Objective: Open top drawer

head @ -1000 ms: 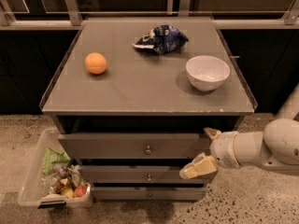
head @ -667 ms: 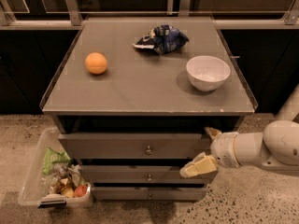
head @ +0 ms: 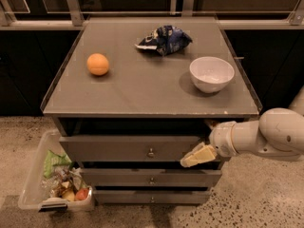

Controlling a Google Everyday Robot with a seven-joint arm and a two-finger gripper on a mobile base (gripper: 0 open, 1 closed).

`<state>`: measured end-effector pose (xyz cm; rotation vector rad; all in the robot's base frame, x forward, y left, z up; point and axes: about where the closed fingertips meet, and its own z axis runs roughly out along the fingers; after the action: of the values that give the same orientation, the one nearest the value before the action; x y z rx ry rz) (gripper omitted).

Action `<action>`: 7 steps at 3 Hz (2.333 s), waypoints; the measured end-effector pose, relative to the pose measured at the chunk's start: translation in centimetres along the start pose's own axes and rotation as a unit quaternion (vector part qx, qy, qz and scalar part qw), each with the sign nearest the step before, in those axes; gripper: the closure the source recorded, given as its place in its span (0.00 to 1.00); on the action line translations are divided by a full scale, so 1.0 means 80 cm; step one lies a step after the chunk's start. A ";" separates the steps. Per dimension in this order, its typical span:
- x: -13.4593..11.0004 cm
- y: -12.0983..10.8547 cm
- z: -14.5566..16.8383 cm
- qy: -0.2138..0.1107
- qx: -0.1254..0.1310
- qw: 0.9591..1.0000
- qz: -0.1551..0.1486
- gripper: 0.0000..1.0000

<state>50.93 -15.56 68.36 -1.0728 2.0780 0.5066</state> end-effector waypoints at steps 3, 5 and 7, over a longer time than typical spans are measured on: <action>0.040 0.012 0.007 0.020 -0.006 0.999 0.032 0.00; 0.040 0.020 0.003 0.034 -0.013 0.999 0.030 0.00; 0.046 0.032 -0.003 0.059 -0.024 0.998 0.027 0.00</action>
Offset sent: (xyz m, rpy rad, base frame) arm -0.0268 -0.0176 -0.0457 0.0279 0.0916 -0.0782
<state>47.31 -16.16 65.79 -1.0998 2.2140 0.5344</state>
